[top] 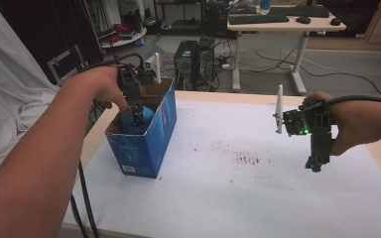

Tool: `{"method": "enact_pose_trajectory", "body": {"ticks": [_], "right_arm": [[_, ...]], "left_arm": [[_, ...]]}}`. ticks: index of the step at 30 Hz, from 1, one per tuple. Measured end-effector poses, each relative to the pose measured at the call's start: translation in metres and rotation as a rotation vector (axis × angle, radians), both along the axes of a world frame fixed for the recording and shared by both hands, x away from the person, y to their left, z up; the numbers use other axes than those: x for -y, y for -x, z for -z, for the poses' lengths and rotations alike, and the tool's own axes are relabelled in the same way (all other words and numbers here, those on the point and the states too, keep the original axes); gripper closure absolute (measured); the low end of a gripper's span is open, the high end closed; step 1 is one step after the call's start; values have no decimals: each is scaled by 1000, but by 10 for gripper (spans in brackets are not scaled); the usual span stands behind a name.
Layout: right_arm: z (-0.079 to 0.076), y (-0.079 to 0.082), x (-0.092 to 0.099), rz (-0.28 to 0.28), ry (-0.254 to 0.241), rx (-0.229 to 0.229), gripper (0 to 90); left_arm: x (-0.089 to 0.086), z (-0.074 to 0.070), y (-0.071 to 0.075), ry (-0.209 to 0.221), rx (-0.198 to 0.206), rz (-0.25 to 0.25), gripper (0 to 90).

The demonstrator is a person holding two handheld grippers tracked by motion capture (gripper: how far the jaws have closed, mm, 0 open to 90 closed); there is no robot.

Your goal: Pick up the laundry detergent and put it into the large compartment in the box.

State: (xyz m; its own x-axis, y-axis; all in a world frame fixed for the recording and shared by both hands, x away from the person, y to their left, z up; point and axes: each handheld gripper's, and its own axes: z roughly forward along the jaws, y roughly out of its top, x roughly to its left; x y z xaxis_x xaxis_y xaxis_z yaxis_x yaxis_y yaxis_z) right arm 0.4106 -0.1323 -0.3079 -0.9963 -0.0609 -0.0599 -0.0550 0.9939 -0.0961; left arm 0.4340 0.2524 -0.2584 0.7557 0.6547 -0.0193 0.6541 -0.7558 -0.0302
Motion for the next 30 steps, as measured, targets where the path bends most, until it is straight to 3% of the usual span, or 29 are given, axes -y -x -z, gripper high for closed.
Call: {"method": "enact_pose_trajectory", "body": {"ticks": [9, 17, 22, 30], "right_arm": [[0, 0, -1, -11, -1, -5, 24], [-5, 0, -3, -14, -1, 1, 24], [-8, 1, -3, -7, -7, 2, 24], [-13, 1, -3, -16, -12, 12, 24]], "left_arm": [[-3, -17, 4, 9, 2, 2, 189], [2, -40, 10, 16, 37, 27, 141], [12, -49, 16, 56, 31, 78, 103], [34, -64, 24, 55, 43, 156, 67]]}}
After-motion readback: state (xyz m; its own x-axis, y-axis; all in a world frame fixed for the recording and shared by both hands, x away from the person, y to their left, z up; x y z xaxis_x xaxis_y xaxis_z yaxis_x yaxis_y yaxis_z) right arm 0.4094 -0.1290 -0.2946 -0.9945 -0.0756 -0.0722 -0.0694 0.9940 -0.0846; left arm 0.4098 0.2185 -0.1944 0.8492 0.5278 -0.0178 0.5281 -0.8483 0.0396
